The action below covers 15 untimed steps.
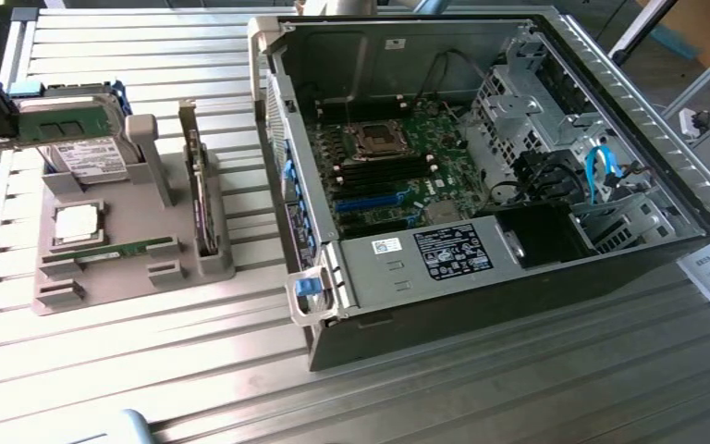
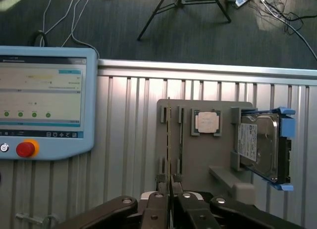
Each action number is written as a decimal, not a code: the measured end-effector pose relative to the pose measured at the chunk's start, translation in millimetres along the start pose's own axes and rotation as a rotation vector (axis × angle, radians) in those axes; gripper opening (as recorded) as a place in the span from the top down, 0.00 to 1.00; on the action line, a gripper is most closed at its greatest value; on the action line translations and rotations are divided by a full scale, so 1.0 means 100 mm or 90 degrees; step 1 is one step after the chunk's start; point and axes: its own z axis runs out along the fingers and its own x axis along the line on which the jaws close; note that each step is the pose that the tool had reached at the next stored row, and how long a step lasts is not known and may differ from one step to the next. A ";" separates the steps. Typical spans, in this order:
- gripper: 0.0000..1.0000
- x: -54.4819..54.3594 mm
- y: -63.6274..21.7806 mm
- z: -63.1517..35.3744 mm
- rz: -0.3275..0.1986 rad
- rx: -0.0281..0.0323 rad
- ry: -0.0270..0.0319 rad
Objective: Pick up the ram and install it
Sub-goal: 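Pick up the ram and move it above insertion slot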
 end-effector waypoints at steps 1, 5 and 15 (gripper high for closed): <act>0.87 0.00 -0.026 -0.001 0.000 0.0000 0.0000; 0.87 0.01 -0.153 -0.006 0.000 0.0000 0.0000; 0.87 0.03 -0.671 -0.037 0.000 -0.0002 0.0009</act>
